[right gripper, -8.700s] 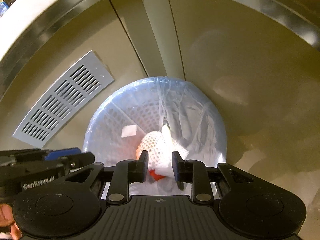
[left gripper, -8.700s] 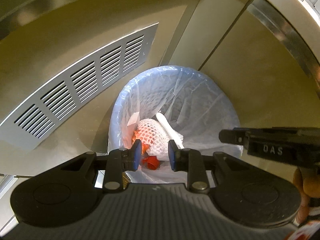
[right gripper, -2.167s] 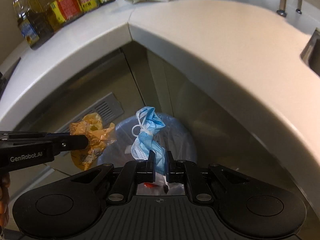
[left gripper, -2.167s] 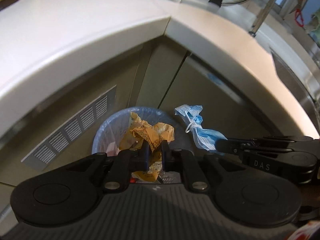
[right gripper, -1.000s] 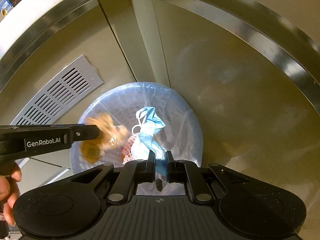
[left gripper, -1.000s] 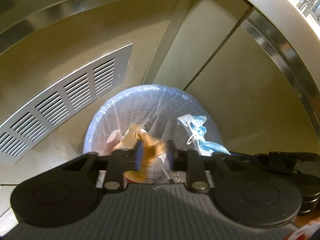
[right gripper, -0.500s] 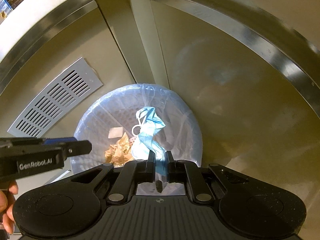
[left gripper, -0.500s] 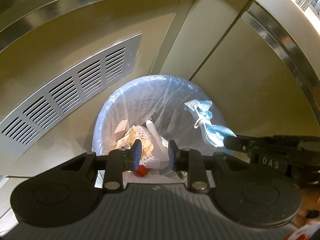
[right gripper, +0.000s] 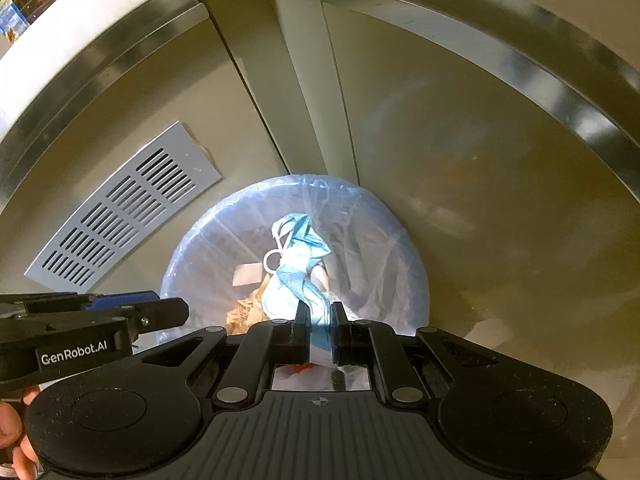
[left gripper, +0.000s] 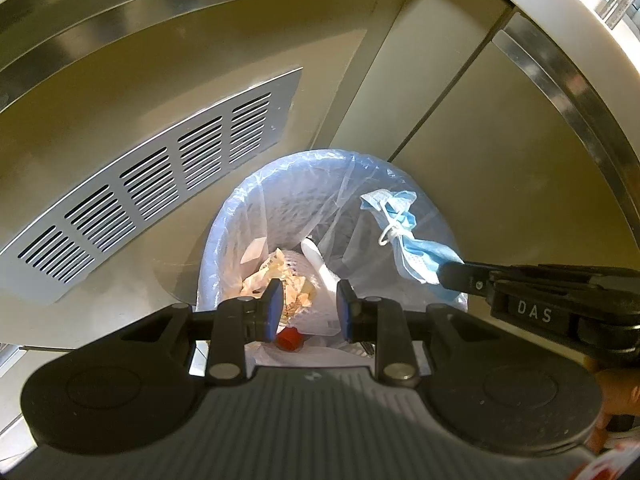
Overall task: Collect trash
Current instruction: 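Open the left tool to drop the brown paper while the right tool drops the mask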
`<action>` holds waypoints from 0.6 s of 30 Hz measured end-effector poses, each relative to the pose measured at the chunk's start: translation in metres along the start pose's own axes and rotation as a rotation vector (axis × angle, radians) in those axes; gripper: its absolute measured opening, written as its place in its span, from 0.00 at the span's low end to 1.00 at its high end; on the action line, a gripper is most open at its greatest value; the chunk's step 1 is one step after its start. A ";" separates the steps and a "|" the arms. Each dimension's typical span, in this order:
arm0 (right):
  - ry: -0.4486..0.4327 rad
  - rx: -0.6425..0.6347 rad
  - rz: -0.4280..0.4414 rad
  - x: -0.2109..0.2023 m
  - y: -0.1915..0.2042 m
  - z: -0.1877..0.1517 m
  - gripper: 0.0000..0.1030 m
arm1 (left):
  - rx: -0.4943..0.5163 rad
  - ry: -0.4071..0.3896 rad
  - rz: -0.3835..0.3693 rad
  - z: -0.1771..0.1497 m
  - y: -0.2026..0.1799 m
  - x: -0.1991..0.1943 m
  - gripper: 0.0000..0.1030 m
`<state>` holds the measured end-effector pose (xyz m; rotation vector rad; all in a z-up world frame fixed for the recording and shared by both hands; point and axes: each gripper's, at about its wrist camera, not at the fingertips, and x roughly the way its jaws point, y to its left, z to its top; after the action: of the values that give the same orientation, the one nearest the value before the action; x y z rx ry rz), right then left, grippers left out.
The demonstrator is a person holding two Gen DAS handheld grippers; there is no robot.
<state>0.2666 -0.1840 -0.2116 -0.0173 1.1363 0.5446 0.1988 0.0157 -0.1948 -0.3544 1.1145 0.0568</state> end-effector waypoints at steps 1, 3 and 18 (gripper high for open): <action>-0.004 0.005 0.005 0.000 0.000 0.000 0.09 | -0.001 0.000 0.001 0.000 0.000 0.000 0.23; -0.018 0.014 0.019 0.001 0.000 0.000 0.09 | -0.004 0.002 0.002 -0.001 0.000 0.000 0.23; -0.008 0.043 0.036 -0.014 0.005 -0.007 0.43 | -0.002 -0.012 -0.006 -0.002 0.002 -0.008 0.23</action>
<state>0.2544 -0.1875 -0.2008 0.0424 1.1425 0.5514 0.1930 0.0184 -0.1888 -0.3590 1.1014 0.0544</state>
